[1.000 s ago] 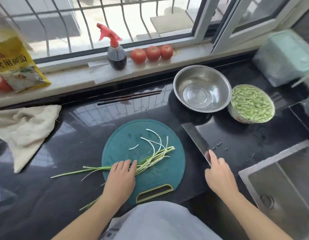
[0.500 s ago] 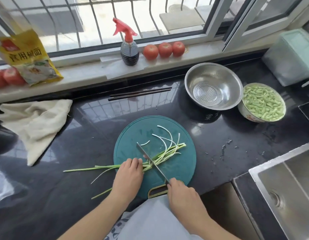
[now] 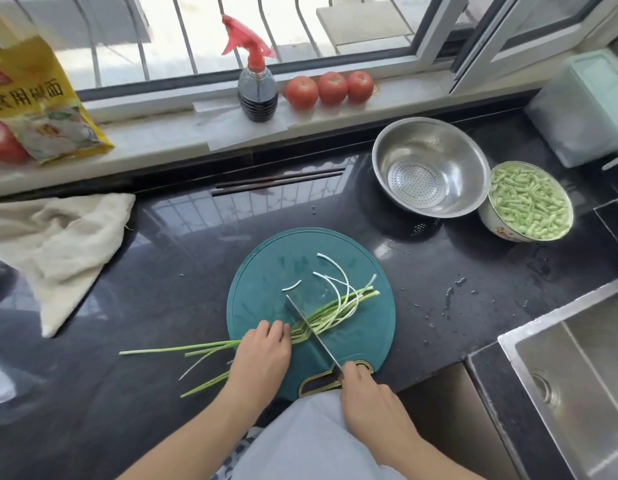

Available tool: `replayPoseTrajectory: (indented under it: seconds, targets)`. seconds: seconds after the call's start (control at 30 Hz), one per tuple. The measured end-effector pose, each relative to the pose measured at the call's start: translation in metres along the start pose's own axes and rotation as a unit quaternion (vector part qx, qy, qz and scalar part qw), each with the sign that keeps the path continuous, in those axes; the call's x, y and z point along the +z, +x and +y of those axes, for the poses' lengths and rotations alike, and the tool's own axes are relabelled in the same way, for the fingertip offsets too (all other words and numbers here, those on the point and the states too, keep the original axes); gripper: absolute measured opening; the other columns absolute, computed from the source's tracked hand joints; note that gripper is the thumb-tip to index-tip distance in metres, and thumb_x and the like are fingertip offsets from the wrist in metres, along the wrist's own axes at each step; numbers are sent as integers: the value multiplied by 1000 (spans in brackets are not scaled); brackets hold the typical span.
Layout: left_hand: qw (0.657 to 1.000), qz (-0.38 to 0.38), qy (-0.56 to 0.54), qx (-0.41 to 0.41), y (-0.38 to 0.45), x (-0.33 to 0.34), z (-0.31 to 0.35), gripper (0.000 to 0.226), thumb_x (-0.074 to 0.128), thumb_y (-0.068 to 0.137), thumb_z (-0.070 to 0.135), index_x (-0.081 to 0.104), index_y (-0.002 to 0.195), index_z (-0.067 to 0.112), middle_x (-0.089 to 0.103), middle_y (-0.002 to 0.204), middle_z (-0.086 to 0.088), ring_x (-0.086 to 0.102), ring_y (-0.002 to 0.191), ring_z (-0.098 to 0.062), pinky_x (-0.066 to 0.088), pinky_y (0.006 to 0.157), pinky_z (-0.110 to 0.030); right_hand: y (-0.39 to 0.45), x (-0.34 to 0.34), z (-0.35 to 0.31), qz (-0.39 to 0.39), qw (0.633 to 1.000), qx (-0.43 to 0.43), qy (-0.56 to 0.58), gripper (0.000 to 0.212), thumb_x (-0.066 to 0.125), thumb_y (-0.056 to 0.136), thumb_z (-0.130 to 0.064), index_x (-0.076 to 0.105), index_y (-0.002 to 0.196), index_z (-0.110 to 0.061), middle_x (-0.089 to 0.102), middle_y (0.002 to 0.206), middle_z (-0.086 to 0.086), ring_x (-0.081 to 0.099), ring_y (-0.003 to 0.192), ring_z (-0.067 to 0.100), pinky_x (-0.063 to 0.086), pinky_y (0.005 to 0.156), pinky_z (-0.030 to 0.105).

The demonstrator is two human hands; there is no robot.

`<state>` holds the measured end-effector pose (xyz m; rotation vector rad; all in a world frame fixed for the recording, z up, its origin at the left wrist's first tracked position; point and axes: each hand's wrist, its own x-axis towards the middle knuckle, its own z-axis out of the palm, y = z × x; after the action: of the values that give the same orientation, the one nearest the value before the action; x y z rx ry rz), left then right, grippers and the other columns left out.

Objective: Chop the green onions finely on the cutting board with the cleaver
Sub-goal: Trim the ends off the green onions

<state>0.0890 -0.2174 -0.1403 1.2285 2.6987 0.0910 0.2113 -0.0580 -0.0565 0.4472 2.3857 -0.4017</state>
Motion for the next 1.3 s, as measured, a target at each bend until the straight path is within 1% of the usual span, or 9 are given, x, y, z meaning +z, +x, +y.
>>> replayPoseTrajectory:
  seconds: [0.2,0.4,0.57,0.7,0.8,0.93,1.03,1.17,1.3]
  targets:
    - [999,16,17,22,6,-1,3,31,82,57,1,71,86,3,52,73,-8,50,64,-26,41,50,-36,13,-3,-9,-29,1000,-5,12,17,35,95,-7,32,109,-18,58,110,8,62,100,37,34,68,41]
    - [999,17,5,44,4,3,0,28,84,59,3,71,85,4,54,73,-9,51,63,-26,43,51,-36,40,0,-24,20,999,-24,13,8,31,101,-14,27,98,-20,62,102,4,67,94,31,36,65,35]
    - [999,10,11,49,0,-1,-3,30,83,62,4,71,90,3,56,74,-9,53,63,-27,43,50,-37,49,-3,-25,36,999,-13,19,12,29,102,-10,36,110,-15,63,108,9,65,98,37,36,67,40]
    - [1000,5,-15,5,-8,-5,-11,27,83,62,3,63,79,11,51,73,-6,51,59,-26,40,46,-36,47,-5,-22,51,997,-22,48,6,32,105,-17,31,99,-19,64,106,10,64,96,38,38,67,41]
    - [997,18,-54,-53,-20,-9,-15,19,72,78,4,55,78,14,47,76,-3,50,52,-26,35,41,-31,35,-13,-16,65,991,-46,104,11,32,106,-27,32,97,-22,66,100,9,63,87,34,44,68,43]
    - [982,86,-107,-130,-29,-27,-24,10,64,92,10,65,82,12,48,77,0,46,44,-27,42,37,-36,6,-31,3,105,977,-62,177,17,33,106,-33,31,92,-23,62,81,4,56,72,33,43,65,45]
    - [976,91,-131,-148,-3,-42,-17,4,68,89,15,68,86,13,53,77,0,53,50,-30,47,43,-38,-8,-46,34,158,961,-13,226,23,35,105,-31,29,83,-26,52,67,-4,46,62,27,35,60,42]
    - [979,57,-150,-129,67,-43,30,15,57,96,21,64,84,15,57,74,-2,59,64,-32,49,56,-42,-19,-58,84,195,933,101,287,31,38,104,-22,25,75,-22,51,64,6,39,55,22,33,58,42]
    - [989,41,-116,-85,115,-31,78,16,65,83,4,53,80,14,53,80,-5,55,65,-32,33,52,-38,-32,-65,121,188,919,159,306,29,35,103,-23,26,75,-20,50,67,9,40,62,28,35,61,44]
